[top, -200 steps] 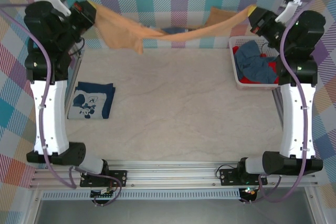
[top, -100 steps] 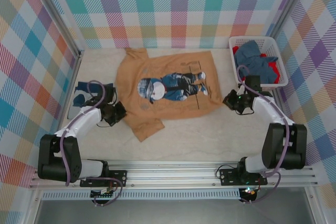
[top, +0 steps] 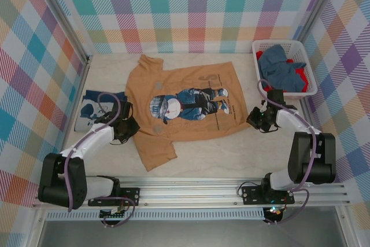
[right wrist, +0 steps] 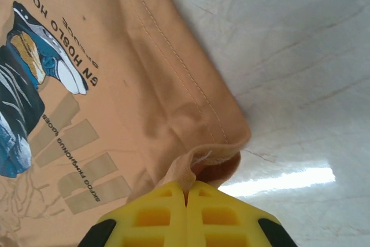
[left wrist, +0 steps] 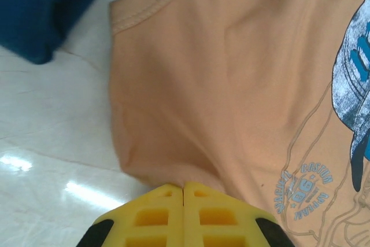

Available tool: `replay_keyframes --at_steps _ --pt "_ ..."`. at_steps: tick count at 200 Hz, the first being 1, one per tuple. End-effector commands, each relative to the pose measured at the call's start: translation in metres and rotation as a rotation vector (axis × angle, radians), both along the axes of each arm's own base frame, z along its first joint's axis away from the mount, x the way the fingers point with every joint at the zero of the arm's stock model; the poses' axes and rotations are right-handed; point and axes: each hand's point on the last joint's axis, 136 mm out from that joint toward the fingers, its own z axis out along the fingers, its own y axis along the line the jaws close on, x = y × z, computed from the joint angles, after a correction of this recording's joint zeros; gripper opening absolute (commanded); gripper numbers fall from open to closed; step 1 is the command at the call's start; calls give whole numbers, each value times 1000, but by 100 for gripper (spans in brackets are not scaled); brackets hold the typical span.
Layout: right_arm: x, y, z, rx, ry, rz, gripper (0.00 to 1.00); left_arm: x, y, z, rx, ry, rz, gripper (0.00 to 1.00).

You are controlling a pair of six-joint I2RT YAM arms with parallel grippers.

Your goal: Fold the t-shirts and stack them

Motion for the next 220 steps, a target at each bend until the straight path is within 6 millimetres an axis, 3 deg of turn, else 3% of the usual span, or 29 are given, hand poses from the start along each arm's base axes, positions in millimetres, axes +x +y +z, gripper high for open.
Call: replay_keyframes --at_steps 1,33,68,110,152,220 --pt "-13 -8 0 -37 6 -19 0 -17 19 0 88 23 70 0" --pt "-23 -9 -2 -39 1 -39 0 -32 22 -12 80 42 98 2" --pt "-26 -10 -8 -43 20 -46 0 -31 6 -28 24 63 41 9" --pt "-30 -14 -12 -61 38 -64 0 -33 4 -29 36 80 48 20" --pt "-41 -21 -14 -94 50 -111 0 -41 12 -11 56 44 92 17" --pt "-61 -36 -16 -169 50 -182 0 -50 -4 -28 6 80 63 13"
